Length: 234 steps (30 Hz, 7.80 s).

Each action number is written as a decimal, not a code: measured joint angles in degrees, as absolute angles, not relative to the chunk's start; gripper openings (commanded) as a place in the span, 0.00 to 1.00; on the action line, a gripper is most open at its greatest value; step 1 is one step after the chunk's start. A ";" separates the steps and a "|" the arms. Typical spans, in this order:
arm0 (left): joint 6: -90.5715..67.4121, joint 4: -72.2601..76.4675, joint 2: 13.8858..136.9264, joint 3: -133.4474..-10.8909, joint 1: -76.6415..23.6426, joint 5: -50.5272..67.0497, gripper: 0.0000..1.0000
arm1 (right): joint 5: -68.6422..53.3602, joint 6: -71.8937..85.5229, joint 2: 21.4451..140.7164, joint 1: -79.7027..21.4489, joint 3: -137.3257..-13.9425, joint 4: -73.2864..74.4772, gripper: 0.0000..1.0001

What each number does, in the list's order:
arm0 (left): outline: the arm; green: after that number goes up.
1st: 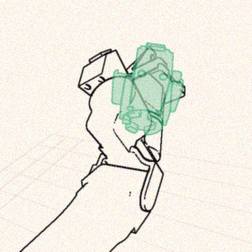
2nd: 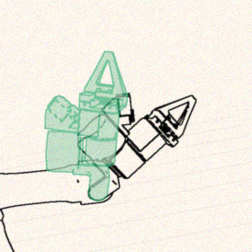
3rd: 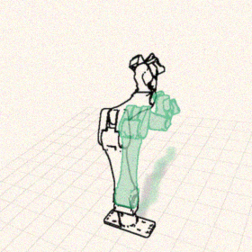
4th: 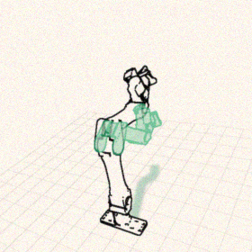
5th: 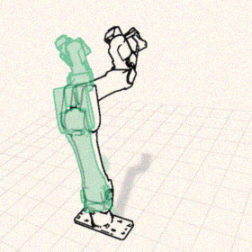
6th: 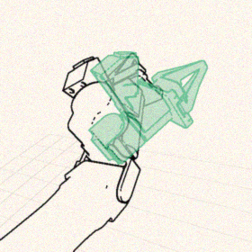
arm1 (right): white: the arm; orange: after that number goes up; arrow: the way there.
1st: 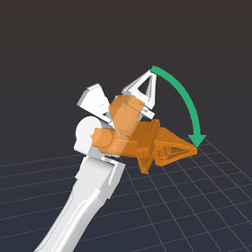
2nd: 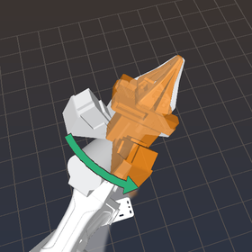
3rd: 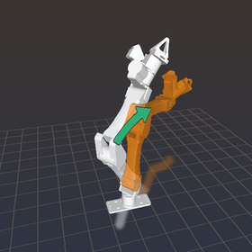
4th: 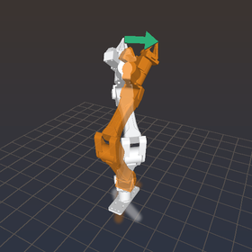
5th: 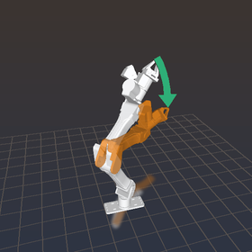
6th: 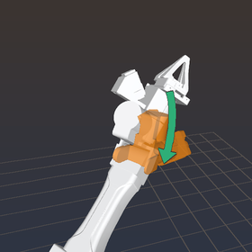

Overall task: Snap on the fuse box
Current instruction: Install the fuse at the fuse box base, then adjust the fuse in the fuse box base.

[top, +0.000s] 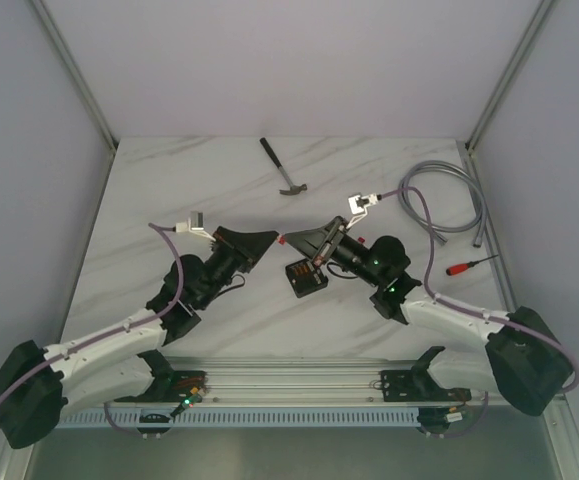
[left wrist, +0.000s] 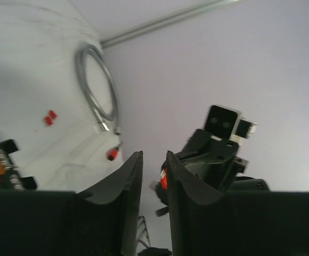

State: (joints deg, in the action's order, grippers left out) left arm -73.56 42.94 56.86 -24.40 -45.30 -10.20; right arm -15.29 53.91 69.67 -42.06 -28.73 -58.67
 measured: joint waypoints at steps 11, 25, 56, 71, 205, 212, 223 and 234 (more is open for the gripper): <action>-61.89 22.55 48.97 -22.26 -40.45 -17.34 0.67 | -15.03 37.69 73.65 -40.05 -46.54 -19.05 0.00; -41.25 7.01 47.55 -22.24 -38.02 -26.87 0.96 | -9.69 21.74 90.91 -40.51 -67.77 21.54 0.00; -37.82 1.21 48.71 -22.55 -34.50 -35.00 1.00 | -0.78 18.13 108.36 -47.05 -80.77 41.10 0.00; -37.82 1.19 49.28 -22.55 -34.09 -34.98 1.00 | 0.12 17.26 109.65 -47.48 -81.08 40.88 0.00; -37.80 1.91 54.28 -23.20 -33.43 -27.29 1.00 | 2.02 18.35 108.20 -43.20 -82.06 36.97 0.13; -37.58 2.31 55.00 -23.38 -33.43 -26.52 1.00 | 1.30 18.35 109.91 -42.96 -82.06 37.10 0.10; -37.39 2.57 55.09 -23.81 -33.43 -26.15 1.00 | 1.28 18.13 111.18 -42.96 -83.48 38.87 0.00; -37.36 2.57 55.09 -23.81 -33.43 -26.13 1.00 | 1.50 17.15 113.95 -42.85 -85.30 40.18 0.00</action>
State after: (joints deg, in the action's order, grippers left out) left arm -37.36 2.57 55.09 -23.81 -33.43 -26.13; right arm 1.50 17.15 113.95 -42.85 -85.30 40.18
